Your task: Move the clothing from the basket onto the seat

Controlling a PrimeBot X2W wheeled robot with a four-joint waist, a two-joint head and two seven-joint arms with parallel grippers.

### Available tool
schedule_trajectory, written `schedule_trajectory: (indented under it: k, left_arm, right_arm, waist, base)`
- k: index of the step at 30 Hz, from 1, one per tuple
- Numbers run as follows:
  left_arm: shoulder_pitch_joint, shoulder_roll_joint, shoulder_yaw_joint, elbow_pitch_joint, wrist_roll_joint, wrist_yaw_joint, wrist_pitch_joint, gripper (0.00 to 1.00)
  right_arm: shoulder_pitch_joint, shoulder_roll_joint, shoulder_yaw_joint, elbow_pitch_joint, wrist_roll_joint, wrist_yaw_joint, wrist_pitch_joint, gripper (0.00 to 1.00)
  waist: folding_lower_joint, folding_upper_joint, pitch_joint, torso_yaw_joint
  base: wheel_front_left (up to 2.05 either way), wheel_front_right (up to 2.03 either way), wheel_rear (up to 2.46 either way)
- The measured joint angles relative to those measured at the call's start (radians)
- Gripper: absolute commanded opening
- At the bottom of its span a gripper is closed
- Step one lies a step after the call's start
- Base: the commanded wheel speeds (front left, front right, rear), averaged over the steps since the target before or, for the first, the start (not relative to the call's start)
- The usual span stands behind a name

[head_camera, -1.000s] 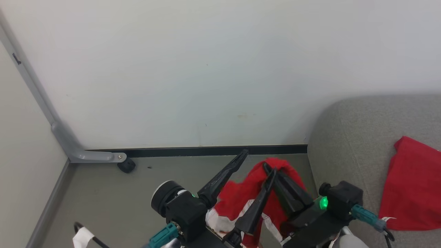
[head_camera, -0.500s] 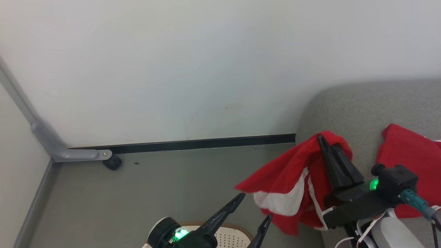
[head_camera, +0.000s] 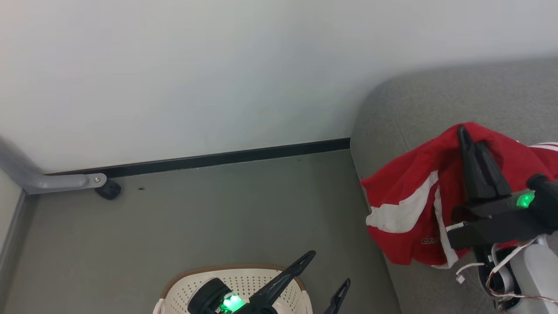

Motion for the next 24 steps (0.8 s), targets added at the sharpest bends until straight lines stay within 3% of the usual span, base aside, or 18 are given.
schedule_trajectory:
  k: [14,24]
  left_arm:
    - [-0.033,0.039,0.011,-0.026,0.03,-0.016,0.002,1.0]
    - [-0.057,0.078,0.006,-0.058,0.046,-0.032,0.029,1.0]
  right_arm:
    - [-0.213,-0.035,-0.114,0.024,0.011,-0.035,-0.011,0.0]
    - [-0.288,-0.063,-0.214,0.027,0.03,-0.064,-0.036,0.0]
  waist:
    - [0.0001,0.0,0.146,-0.067]
    - [0.0,0.0,0.229,-0.152]
  base:
    - [0.0,0.0,0.0]
    - [0.0,0.0,0.0]
